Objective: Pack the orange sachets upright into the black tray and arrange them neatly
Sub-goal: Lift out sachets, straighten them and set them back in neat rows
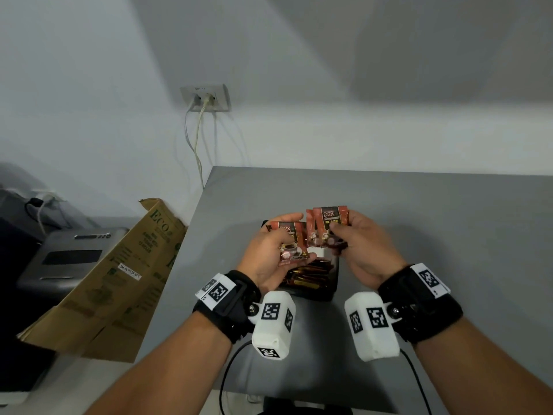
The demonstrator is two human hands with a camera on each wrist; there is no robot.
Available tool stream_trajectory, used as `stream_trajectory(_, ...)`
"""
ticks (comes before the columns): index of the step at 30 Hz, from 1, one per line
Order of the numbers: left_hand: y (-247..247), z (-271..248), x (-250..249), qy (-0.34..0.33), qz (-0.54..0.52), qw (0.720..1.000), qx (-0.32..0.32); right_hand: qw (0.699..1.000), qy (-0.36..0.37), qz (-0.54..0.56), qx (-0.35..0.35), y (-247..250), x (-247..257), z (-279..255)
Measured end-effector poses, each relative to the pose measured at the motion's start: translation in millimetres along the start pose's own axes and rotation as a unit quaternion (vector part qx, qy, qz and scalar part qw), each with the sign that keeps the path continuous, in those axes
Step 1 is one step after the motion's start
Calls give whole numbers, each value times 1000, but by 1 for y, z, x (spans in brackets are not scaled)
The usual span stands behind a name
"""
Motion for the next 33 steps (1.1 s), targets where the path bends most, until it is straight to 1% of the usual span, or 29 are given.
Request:
stream_trajectory(3, -2, 0, -4, -21, 24, 999, 13, 998, -29, 42, 37, -1, 2, -2)
stream_trajectory(6, -7, 3, -3, -46, 55, 997, -5, 997, -52, 31, 48, -9, -4, -1)
stream_trajectory(9, -9, 6, -1, -30, 60, 997, -25, 997, -55, 44, 12, -14, -6, 3)
stream_trajectory(12, -4, 7, 1, 11, 5, 1000, -9, 997, -22, 67, -29, -12, 3, 6)
stream_trajectory(14, 1, 10, -1, 24, -23, 999, -21, 995, -8, 89, -44, -5, 8, 9)
stream_trajectory(16, 4, 12, -3, 15, -3, 999, -29, 995, -15, 102, -16, 0, 10, 9)
stream_trajectory(18, 1, 13, -3, -11, 32, 999, -32, 993, -37, 107, 23, -2, 7, 6)
stream_trajectory(19, -1, 13, -3, -31, 48, 998, -33, 992, -48, 109, 32, -4, 5, 5)
stream_trajectory(23, -3, 19, 1, -82, 133, 985, -71, 989, -85, 119, 31, -10, -4, 4)
stream_trajectory(25, -5, 19, 2, -87, 148, 982, -81, 986, -92, 132, 39, -9, -4, 4)
stream_trajectory(26, -5, 18, 2, -79, 134, 985, -80, 987, -82, 135, 38, -8, -3, 4)
stream_trajectory(27, -5, 17, 0, -58, 109, 990, -74, 989, -58, 130, 31, -7, 0, 5)
stream_trajectory(29, -1, 18, -1, 18, 55, 996, -71, 997, 23, 71, 18, -2, 7, 7)
stream_trajectory(30, 4, 20, -2, 59, 40, 995, -67, 997, 74, 8, 19, 0, 11, 7)
stream_trajectory(31, 8, 22, -3, 90, 38, 994, -54, 990, 116, -77, 26, 4, 13, 8)
stream_trajectory(32, 10, 22, -4, 109, 37, 993, -38, 974, 140, -170, 44, 6, 13, 8)
stream_trajectory(33, 11, 23, -5, 108, 46, 992, -35, 956, 143, -247, 69, 9, 11, 8)
Point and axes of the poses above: each hand's wrist, its own z-axis towards the middle knuckle, its own y-axis out of the back of the hand, x = y × z, the point moved 1 cm from there along z, towards the middle knuckle, and after that the axes turned 15 degrees about z, right-handed, at the moved point
